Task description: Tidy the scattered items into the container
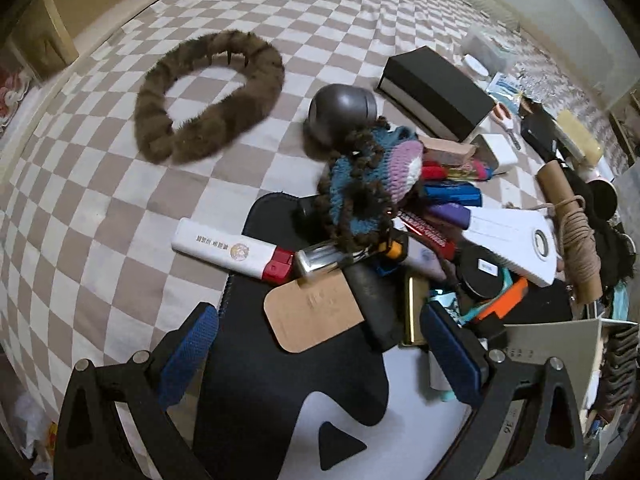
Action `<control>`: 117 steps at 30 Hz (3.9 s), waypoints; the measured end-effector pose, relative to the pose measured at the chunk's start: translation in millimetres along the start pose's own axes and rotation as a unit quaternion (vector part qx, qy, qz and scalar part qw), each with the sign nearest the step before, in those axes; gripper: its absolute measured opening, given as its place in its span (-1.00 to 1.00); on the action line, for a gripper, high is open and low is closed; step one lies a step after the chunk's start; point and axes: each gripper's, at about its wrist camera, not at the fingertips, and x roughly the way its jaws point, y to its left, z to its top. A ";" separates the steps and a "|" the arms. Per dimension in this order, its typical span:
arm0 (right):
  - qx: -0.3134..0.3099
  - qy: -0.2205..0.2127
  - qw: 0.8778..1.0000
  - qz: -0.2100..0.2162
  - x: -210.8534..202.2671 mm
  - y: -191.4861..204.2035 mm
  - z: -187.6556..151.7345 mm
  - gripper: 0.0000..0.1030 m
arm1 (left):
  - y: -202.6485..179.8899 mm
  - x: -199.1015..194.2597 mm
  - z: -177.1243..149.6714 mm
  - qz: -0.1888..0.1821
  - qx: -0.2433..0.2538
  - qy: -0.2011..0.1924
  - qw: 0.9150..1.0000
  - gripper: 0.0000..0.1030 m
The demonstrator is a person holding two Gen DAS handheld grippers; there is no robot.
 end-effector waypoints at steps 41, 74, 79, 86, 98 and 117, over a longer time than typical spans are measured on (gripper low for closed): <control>-0.018 0.063 0.996 0.052 4.3 9.3 -13.7 0.84 | 45.6 46.5 48.1 0.182 0.001 -0.002 0.983 1.00; 0.005 0.051 0.998 0.044 14.9 13.9 2.4 0.84 | 29.3 49.5 51.1 0.197 0.054 0.000 0.979 1.00; -0.006 0.054 0.998 0.022 20.2 17.0 1.5 0.84 | 33.5 49.8 54.8 0.194 0.056 0.001 0.979 1.00; -0.040 0.056 0.995 0.070 12.6 35.4 -2.7 0.88 | 38.1 48.3 53.8 0.186 0.056 0.006 0.981 1.00; -0.006 0.063 0.997 0.042 24.0 14.0 1.8 0.88 | 58.9 49.7 54.5 0.134 0.011 0.041 0.990 1.00; -0.011 0.091 0.994 0.052 36.9 14.5 -1.1 1.00 | 41.0 47.3 17.8 0.081 0.122 0.136 0.980 1.00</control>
